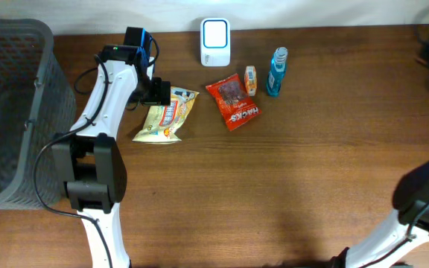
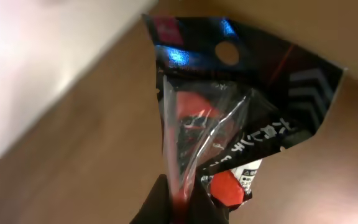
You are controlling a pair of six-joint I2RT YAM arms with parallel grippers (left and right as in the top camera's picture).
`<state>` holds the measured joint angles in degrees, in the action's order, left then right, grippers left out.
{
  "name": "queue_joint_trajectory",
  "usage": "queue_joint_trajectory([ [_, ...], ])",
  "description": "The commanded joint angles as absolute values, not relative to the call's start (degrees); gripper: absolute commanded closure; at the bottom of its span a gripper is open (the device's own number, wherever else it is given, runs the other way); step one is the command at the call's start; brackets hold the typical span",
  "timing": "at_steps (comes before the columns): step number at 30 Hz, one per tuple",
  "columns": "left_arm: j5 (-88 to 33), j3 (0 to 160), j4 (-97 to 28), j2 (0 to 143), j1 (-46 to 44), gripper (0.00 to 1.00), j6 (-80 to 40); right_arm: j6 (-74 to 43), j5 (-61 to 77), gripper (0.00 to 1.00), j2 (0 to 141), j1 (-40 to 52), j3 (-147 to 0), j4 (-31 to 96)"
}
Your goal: Scan the item barcode
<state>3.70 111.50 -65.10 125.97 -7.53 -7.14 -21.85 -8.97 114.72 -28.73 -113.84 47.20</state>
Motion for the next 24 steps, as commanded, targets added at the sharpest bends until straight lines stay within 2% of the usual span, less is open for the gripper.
queue_joint_trajectory([
  [1, 4.14, 112.40, -65.14, 126.21, -7.33, 0.01, -6.83, -21.47, -10.37, 0.96, 117.25, -35.62, -113.78, 49.19],
  [10, 4.14, 112.40, -65.14, 126.21, -7.33, 0.01, -6.83, -21.43, -10.35, 0.96, 126.48, -45.84, -113.78, 47.51],
  [18, 4.14, 112.40, -65.14, 126.21, -7.33, 0.01, -6.83, -17.52, -9.76, 0.94, 133.03, -48.07, -113.78, 43.66],
  [19, 4.14, 112.40, -65.14, 126.21, -7.33, 0.01, -6.83, -16.93, -9.69, 0.86, 133.19, -48.07, -113.78, 43.44],
  [20, 4.14, 112.40, -65.14, 126.21, -7.33, 0.01, -6.83, -16.88, -9.93, 0.72, 133.23, -48.10, -113.78, 43.29],
  [22, 4.14, 112.40, -65.14, 126.21, -7.33, 0.01, -6.83, -16.88, -9.93, 0.55, 133.16, -48.14, -113.82, 43.20],
  [24, 4.14, 112.40, -65.14, 126.21, -7.33, 0.01, -6.83, -16.88, -9.91, 0.50, 133.01, -48.14, -113.82, 43.68],
])
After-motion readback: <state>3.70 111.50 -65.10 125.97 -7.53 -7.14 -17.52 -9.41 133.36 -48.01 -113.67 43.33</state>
